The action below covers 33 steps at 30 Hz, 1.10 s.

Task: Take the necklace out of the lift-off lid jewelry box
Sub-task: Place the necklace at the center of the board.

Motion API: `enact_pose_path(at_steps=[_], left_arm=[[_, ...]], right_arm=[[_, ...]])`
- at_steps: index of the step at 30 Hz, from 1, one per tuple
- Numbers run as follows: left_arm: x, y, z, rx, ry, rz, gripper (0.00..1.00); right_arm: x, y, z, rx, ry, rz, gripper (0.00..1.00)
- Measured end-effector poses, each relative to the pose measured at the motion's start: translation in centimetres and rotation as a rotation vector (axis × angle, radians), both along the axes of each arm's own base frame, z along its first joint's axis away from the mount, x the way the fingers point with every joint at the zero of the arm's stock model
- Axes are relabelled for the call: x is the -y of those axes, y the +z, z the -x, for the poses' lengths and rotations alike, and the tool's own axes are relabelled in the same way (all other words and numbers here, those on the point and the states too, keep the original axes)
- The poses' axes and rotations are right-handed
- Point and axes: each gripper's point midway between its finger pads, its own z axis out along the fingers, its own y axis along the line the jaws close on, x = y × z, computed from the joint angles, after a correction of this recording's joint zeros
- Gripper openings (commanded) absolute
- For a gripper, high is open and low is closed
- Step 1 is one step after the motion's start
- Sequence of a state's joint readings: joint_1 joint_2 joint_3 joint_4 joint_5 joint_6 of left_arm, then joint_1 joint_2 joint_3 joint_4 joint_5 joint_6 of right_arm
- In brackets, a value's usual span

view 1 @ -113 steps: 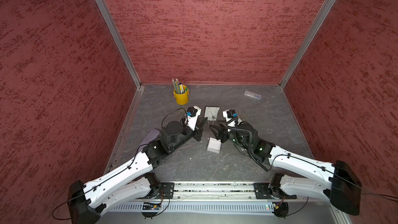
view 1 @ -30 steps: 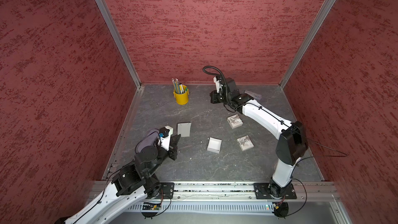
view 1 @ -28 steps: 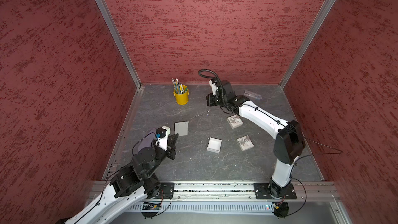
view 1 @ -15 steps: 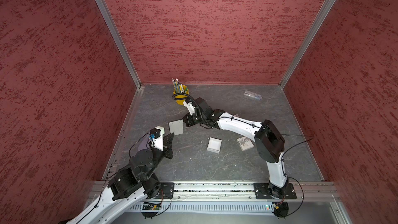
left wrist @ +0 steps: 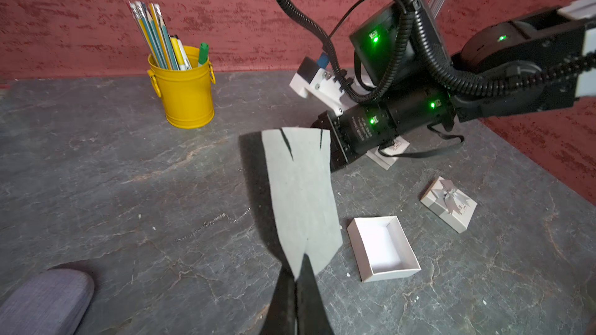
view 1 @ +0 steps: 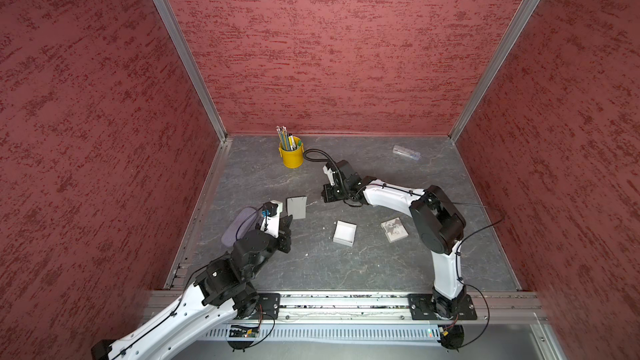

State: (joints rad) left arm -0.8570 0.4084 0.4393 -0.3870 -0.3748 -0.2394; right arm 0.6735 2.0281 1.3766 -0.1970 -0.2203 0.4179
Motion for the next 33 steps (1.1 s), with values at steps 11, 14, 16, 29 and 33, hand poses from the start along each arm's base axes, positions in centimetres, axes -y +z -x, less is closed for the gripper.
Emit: enact_pose_path(at_steps=[11,14,16,29,33], left_arm=[[2.6,-1.3,-1.0,-0.062,-0.057,0.034,0.00],[3.1,-1.3,-1.1,-0.071,-0.073,0.049,0.00],[3.4,-1.3,-1.2,-0.073,-0.082,0.059,0.00],[5.5,3.3,-3.0,-0.084,-0.185,0.244,0.00],[6.4,5.1,-3.2,-0.085,-0.245,0.316,0.00]], right_arm=[[5.0,-0.3,-2.1,0.056,-0.092,0.122,0.40],[5.6,1.4,-2.1,0.093,-0.105,0.128,0.48],[6.0,3.1,-1.9,0.125,-0.112,0.122,0.51],[7.4,20.3,7.5,0.391,0.044,-0.304,0.66],[6.0,22.5,10.2,0.365,0.162,-0.459,0.68]])
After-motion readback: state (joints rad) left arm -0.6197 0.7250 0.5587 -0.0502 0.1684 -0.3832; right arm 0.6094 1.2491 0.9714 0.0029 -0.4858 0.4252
